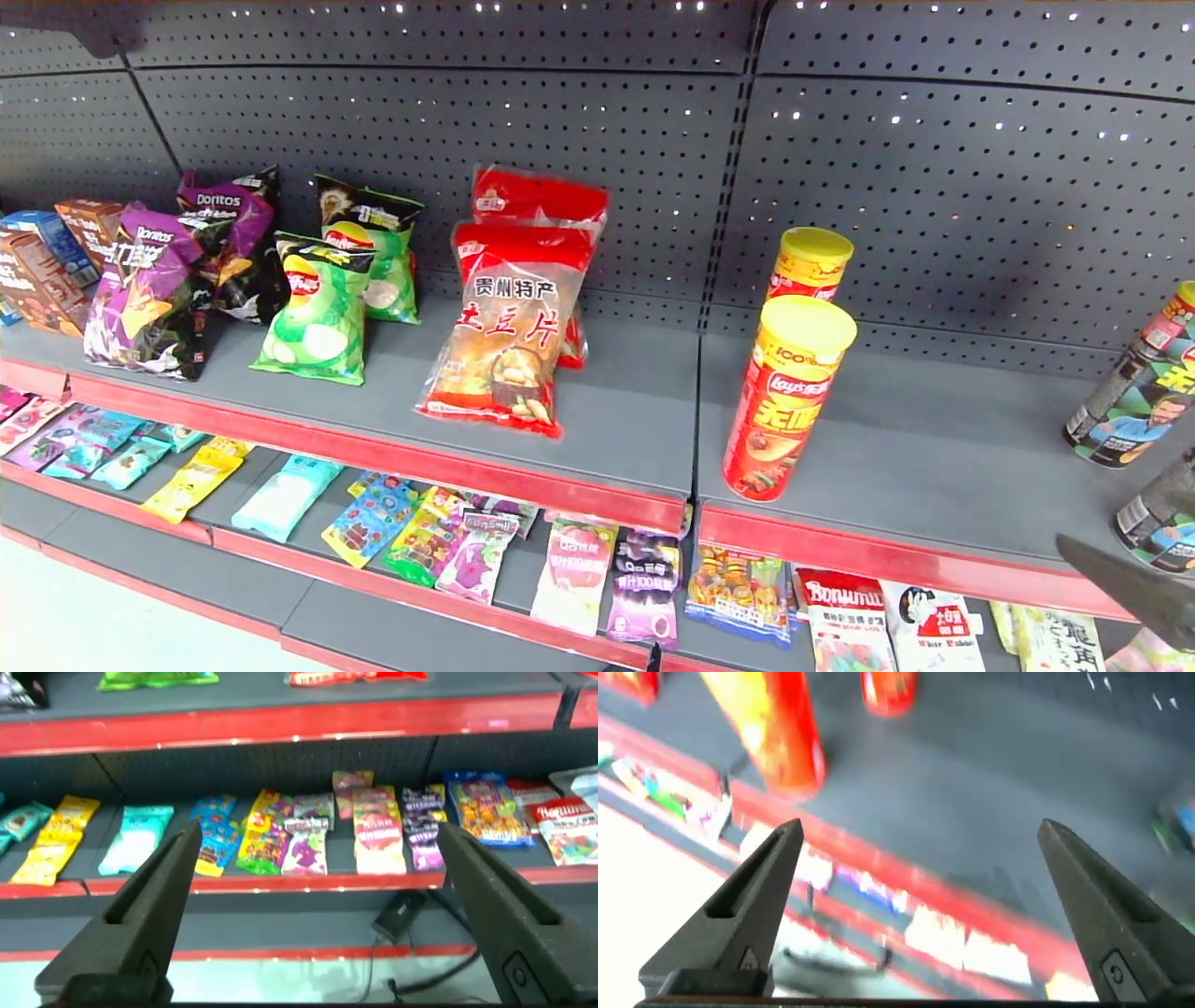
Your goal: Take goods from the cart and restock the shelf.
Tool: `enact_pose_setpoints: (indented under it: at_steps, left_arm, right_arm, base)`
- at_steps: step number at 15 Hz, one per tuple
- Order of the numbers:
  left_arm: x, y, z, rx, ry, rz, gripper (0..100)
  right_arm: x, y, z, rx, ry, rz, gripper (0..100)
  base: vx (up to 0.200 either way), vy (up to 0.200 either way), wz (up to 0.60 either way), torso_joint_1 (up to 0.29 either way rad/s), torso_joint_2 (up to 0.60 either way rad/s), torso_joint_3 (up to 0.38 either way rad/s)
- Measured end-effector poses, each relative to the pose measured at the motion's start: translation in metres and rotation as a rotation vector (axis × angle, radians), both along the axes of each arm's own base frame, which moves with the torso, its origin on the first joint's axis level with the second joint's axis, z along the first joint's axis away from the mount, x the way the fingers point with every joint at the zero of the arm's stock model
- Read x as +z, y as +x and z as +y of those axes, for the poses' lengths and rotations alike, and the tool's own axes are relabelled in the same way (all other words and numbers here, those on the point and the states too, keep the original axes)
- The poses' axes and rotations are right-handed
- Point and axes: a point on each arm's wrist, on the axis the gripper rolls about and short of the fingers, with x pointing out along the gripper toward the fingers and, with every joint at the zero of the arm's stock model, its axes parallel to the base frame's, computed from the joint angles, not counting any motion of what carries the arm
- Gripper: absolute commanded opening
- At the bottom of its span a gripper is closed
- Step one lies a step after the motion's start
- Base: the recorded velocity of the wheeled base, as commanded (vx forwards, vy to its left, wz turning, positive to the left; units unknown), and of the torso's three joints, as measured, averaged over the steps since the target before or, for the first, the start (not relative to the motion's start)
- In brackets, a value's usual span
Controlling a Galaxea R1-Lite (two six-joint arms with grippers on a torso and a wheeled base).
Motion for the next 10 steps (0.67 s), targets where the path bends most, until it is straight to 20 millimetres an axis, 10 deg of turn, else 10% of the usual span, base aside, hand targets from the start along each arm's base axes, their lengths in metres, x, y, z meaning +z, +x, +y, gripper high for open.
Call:
enact_pose_setpoints:
  at_steps: [4,10]
  left_arm:
    - [0.000,0.004,0.000,-0.001,-0.002,0.050,100]
    - [0.000,0.005,0.000,-0.002,-0.002,0.063,100]
  right_arm:
    - [-0.001,-0.056,-0.011,-0.173,-0.101,-0.039,100]
    - [0.001,-0.071,-0.012,-0.191,-0.123,-0.119,100]
  base:
    - [0.000,0.000,0.00,0.000,0.00,0.000]
    - [0.000,0.000,-0.30,0.000,0.00,0.002]
